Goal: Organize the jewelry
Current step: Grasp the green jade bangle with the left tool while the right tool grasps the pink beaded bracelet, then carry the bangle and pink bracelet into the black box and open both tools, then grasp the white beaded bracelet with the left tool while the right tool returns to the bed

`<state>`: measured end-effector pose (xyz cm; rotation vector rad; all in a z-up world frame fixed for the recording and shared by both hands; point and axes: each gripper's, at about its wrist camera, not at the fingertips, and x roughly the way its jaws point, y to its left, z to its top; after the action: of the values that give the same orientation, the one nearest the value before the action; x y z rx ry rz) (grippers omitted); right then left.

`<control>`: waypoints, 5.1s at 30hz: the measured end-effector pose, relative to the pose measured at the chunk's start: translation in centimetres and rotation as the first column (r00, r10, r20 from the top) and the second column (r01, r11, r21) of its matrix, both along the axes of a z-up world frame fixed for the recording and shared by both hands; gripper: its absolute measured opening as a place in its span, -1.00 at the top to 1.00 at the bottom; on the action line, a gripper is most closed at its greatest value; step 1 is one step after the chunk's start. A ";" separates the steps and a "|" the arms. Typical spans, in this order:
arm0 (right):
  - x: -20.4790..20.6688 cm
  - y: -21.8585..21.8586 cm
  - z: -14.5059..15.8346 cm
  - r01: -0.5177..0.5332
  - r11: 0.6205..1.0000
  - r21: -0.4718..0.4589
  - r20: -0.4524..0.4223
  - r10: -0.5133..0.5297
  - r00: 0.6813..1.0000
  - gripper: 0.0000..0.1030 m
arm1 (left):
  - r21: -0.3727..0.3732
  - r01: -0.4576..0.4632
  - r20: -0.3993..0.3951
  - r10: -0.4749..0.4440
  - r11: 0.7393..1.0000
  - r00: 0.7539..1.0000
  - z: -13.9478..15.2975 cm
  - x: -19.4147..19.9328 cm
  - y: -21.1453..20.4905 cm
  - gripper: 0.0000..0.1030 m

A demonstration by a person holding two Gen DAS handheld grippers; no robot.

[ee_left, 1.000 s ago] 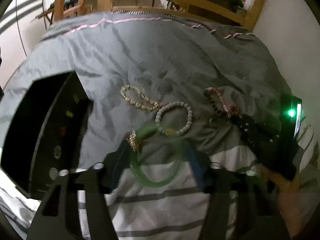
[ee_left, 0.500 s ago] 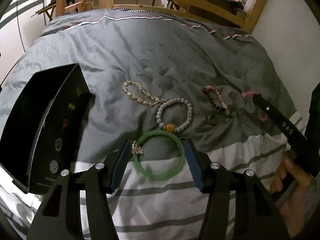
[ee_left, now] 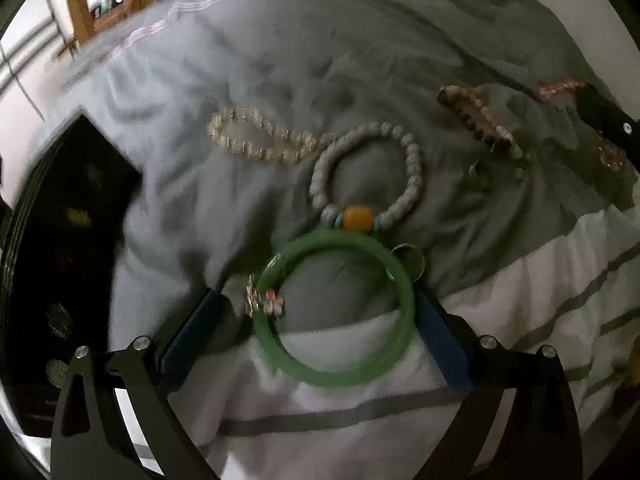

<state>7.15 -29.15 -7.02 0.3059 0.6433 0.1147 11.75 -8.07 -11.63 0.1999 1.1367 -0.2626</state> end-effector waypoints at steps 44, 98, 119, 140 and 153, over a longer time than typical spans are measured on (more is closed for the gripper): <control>-1.4 0.9 2.5 -0.048 0.998 0.038 0.086 0.045 0.995 0.83 | -0.327 0.056 0.188 0.007 0.943 0.982 9.5 -3.5 3.5 0.84; 7.7 27.7 4.6 -0.504 0.861 0.066 -0.019 0.506 0.862 0.83 | -0.492 -0.274 0.143 0.388 0.826 0.911 12.1 -2.2 22.0 0.82; 4.7 19.4 5.4 -0.349 0.937 -0.017 -0.007 0.349 0.937 -0.76 | -0.410 -0.252 0.262 0.378 0.876 0.888 13.4 -2.9 19.1 -0.79; -1.9 2.4 7.3 -0.065 0.975 -0.215 -0.015 0.063 0.998 -0.80 | -0.326 0.065 0.266 0.026 0.943 0.964 10.2 -2.4 6.5 -0.79; 2.1 1.1 2.6 -0.074 0.983 -0.167 -0.025 0.071 0.997 -0.80 | -0.208 0.206 0.251 -0.152 0.956 0.956 6.5 -0.5 0.3 -0.79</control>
<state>9.28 -28.01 -4.38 0.1210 0.6787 0.1263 11.27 -7.81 -5.17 0.1230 0.8472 -0.5186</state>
